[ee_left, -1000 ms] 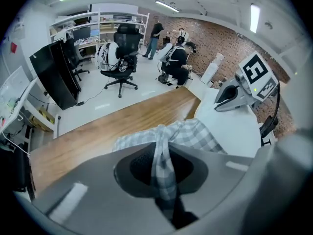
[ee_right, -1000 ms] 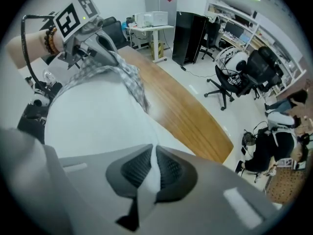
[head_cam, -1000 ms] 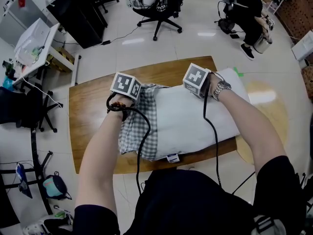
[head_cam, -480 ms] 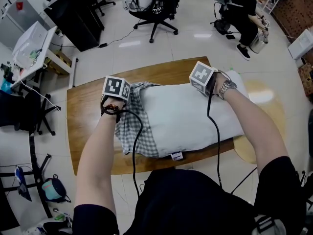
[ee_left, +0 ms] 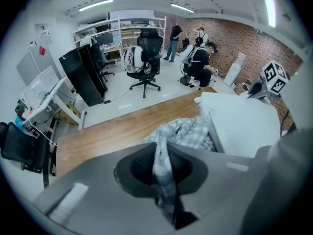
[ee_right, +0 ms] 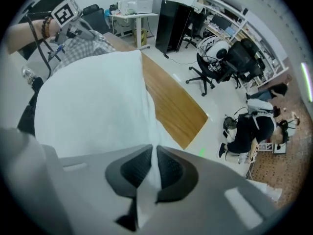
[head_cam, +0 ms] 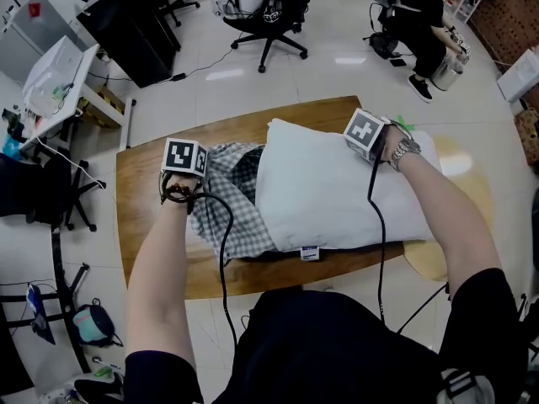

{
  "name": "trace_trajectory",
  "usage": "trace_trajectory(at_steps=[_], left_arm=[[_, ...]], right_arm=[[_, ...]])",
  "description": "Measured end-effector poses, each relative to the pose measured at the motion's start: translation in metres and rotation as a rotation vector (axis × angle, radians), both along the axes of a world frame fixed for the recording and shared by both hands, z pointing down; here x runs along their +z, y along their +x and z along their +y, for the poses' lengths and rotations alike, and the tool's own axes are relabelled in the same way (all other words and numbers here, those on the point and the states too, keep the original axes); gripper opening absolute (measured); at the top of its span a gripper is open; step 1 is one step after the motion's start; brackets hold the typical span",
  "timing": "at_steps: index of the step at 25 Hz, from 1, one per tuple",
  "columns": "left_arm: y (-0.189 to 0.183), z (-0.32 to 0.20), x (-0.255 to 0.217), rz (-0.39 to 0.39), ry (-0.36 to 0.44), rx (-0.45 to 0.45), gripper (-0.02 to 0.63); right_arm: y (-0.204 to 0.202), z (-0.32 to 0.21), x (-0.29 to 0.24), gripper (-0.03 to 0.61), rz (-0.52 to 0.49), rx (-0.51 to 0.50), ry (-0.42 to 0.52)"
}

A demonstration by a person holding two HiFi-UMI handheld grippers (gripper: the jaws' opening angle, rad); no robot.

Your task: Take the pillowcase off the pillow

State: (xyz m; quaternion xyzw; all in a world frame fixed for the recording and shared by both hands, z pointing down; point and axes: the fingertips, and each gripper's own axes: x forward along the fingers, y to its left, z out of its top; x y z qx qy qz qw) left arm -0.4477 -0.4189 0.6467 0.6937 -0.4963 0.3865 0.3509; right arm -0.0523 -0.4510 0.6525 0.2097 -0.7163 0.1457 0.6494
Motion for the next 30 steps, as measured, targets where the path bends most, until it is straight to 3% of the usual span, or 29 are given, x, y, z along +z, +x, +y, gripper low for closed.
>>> trace_trajectory(at_steps=[3,4,8,12,19,30], left_arm=[[-0.001,0.004,-0.002,0.008,0.023,-0.002,0.046],[0.000,0.005,-0.003,0.005,0.035,0.000,0.062],[0.005,0.015,-0.006,-0.018,0.092,-0.001,0.160],[0.010,0.028,-0.012,-0.031,0.133,-0.017,0.181],[0.033,0.065,-0.013,-0.038,0.168,-0.059,0.181],[0.068,0.133,-0.010,-0.006,0.213,-0.128,0.182]], right_arm=[[-0.013,0.020,0.000,0.053,-0.050,-0.010,-0.031],[-0.015,0.017,-0.001,0.069,-0.055,-0.033,0.004],[-0.018,-0.019,-0.025,0.121,-0.067,-0.128,0.304],[-0.005,-0.010,-0.036,0.149,-0.069,-0.105,0.361],[0.002,0.012,-0.060,0.149,-0.123,-0.168,0.503],[-0.019,0.076,-0.090,0.166,-0.248,-0.298,0.585]])
